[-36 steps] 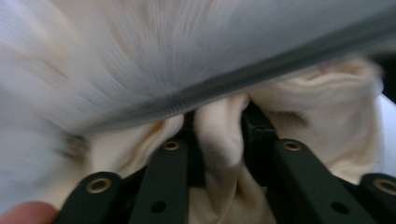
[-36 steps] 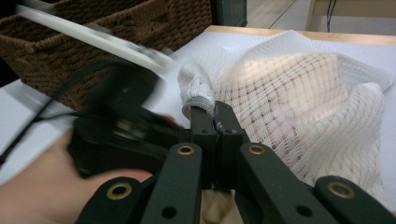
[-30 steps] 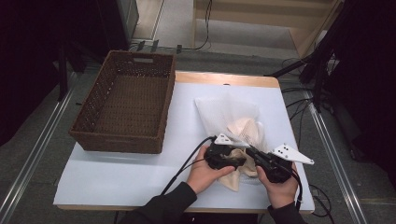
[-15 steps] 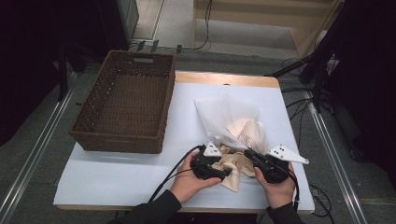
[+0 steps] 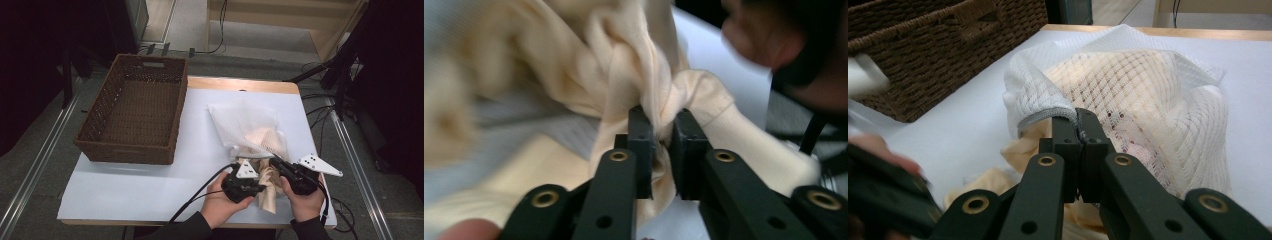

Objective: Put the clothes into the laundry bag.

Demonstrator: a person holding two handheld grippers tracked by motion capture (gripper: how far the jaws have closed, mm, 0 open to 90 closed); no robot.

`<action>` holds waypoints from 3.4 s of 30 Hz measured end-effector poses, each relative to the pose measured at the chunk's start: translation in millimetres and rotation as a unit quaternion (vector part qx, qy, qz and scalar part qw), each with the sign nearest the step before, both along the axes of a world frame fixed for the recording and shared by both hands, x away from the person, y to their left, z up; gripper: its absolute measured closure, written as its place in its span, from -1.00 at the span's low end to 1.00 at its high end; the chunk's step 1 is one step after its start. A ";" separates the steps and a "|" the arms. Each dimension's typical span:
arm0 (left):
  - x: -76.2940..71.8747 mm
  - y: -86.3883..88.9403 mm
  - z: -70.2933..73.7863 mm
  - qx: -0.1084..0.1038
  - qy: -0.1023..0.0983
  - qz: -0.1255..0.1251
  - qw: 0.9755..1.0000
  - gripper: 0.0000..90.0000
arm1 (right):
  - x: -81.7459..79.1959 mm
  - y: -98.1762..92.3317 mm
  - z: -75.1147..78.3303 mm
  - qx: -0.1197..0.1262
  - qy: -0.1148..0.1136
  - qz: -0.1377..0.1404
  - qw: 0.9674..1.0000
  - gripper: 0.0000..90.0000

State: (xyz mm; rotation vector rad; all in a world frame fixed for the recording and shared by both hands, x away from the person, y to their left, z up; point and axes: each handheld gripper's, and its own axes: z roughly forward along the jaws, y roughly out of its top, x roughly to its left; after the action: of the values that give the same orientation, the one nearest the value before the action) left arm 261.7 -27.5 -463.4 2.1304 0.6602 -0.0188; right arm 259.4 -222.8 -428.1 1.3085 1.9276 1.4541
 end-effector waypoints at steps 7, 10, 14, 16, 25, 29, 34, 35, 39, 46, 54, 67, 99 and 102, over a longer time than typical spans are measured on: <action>-0.3 34.9 8.0 -0.030 -0.021 -0.027 0.999 0.07 | 0.1 5.1 -4.4 -0.015 0.001 0.005 1.000 1.00; 6.6 72.4 19.5 -0.052 -0.032 0.008 0.998 0.01 | 1.7 2.9 -5.6 -0.012 0.003 0.004 1.000 1.00; 27.6 105.5 5.8 -0.017 0.003 0.117 0.993 0.17 | 2.6 2.0 -6.1 -0.008 0.007 0.001 1.000 1.00; 34.3 107.0 -4.5 -0.008 0.021 0.133 0.991 0.30 | 2.7 3.4 -6.2 -0.010 0.006 0.000 1.000 1.00; 28.4 79.2 -8.7 0.024 0.011 0.095 0.995 0.40 | 3.4 4.2 -8.2 -0.010 0.006 0.003 1.000 1.00; 30.5 72.1 -12.9 0.002 0.048 0.081 0.996 0.27 | 2.4 4.3 -8.9 -0.010 0.008 0.006 1.000 1.00; 29.7 67.9 -11.9 -0.001 0.041 0.072 0.997 0.18 | 1.5 4.3 -8.6 -0.013 0.005 0.006 1.000 1.00; 29.7 67.9 -11.9 -0.001 0.041 0.072 0.997 0.20 | 1.5 4.2 -8.7 -0.013 0.006 0.005 1.000 1.00; 35.8 68.6 -14.7 0.008 0.050 0.093 0.994 0.40 | 2.5 5.6 -9.7 -0.012 0.008 0.006 1.000 1.00; 28.0 77.9 -8.8 0.045 0.020 0.074 0.996 1.00 | 1.1 7.0 -9.7 -0.012 0.008 0.008 1.000 1.00; 5.8 98.4 -1.3 0.053 0.000 0.039 0.998 1.00 | -0.4 13.8 -9.9 -0.016 0.006 0.017 1.000 1.00; -1.4 118.6 5.8 0.016 -0.010 0.075 0.997 0.64 | -1.4 18.3 -9.3 -0.017 0.005 0.025 1.000 1.00; 20.6 8.0 7.5 0.070 0.042 0.020 0.996 0.55 | -4.6 22.8 -3.1 -0.008 -0.003 0.037 0.999 1.00; 25.1 19.0 19.3 0.060 0.052 0.016 0.997 0.66 | -5.8 21.0 1.4 -0.003 -0.009 0.034 0.999 1.00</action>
State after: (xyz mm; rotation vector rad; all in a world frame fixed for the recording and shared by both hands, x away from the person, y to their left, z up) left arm 286.8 -8.5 -444.1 2.2459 0.7721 -0.0744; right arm 253.5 -201.9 -426.7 1.2331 1.9821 1.4858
